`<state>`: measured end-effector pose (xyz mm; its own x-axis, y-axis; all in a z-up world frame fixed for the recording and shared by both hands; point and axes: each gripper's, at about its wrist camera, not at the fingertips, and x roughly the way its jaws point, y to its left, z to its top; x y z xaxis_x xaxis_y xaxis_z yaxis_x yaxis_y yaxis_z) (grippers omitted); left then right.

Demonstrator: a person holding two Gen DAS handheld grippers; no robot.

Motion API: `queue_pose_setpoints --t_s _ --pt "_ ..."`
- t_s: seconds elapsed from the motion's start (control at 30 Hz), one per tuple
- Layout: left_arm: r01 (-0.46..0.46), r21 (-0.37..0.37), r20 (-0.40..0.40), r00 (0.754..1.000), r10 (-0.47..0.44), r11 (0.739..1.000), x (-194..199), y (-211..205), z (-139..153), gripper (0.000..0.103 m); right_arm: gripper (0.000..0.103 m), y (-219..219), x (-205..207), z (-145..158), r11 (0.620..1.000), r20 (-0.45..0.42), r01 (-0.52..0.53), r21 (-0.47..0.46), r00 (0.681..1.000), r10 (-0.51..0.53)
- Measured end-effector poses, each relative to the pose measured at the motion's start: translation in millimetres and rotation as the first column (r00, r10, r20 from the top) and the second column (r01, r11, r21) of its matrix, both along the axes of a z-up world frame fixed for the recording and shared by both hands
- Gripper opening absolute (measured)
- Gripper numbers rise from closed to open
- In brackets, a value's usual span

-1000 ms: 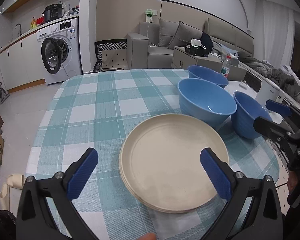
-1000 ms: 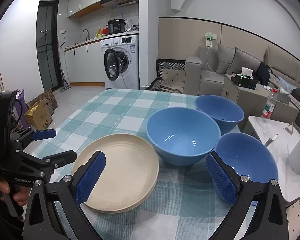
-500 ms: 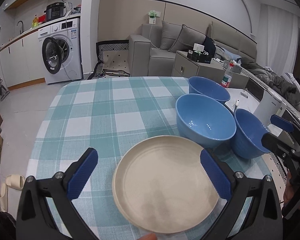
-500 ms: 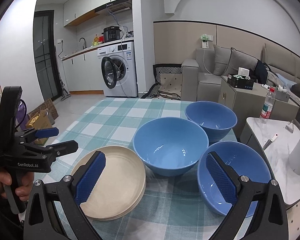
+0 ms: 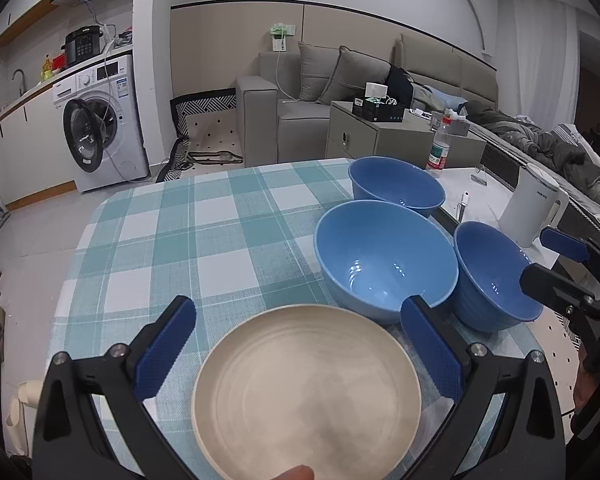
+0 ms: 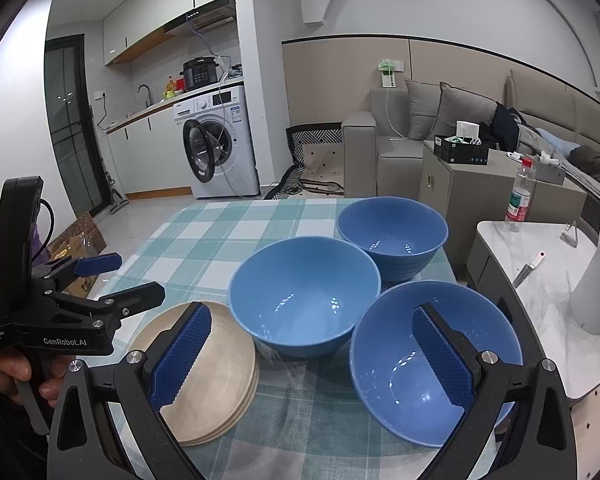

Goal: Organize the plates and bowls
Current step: 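Move both grippers toward the blue bowls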

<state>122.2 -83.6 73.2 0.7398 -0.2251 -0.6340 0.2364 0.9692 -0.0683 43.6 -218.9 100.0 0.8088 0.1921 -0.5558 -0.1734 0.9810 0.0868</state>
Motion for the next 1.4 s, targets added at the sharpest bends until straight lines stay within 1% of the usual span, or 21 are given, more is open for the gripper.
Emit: queue_pose_setpoints --t_s 0.4,0.6,0.7,1.0,1.1,1.4 --pt "0.013 -0.010 0.016 1.000 -0.012 1.000 29 -5 5 0.103 0.102 -7 31 6 0.999 -0.001 0.043 -0.018 0.999 -0.043" --pt "0.016 0.004 0.036 0.999 -0.016 1.000 40 -5 9 0.103 0.102 -6 49 9 0.997 -0.018 0.042 -0.061 0.999 -0.043" --pt "0.015 -0.010 0.035 0.999 -0.015 1.000 47 -2 12 0.103 0.102 -8 55 11 0.996 -0.022 0.043 -0.072 0.999 -0.045" --pt "0.024 -0.002 0.027 0.999 -0.023 1.000 71 -7 15 0.103 0.102 -24 75 17 0.996 -0.031 0.059 -0.064 0.998 -0.061" --pt "0.027 -0.003 0.013 1.000 -0.027 1.000 82 -11 14 0.103 0.102 -33 82 19 0.996 -0.037 0.070 -0.047 0.997 -0.071" --pt "0.066 0.015 -0.010 0.998 -0.065 0.998 107 -28 13 0.103 0.102 -66 106 25 0.990 -0.066 0.139 -0.016 0.988 -0.139"
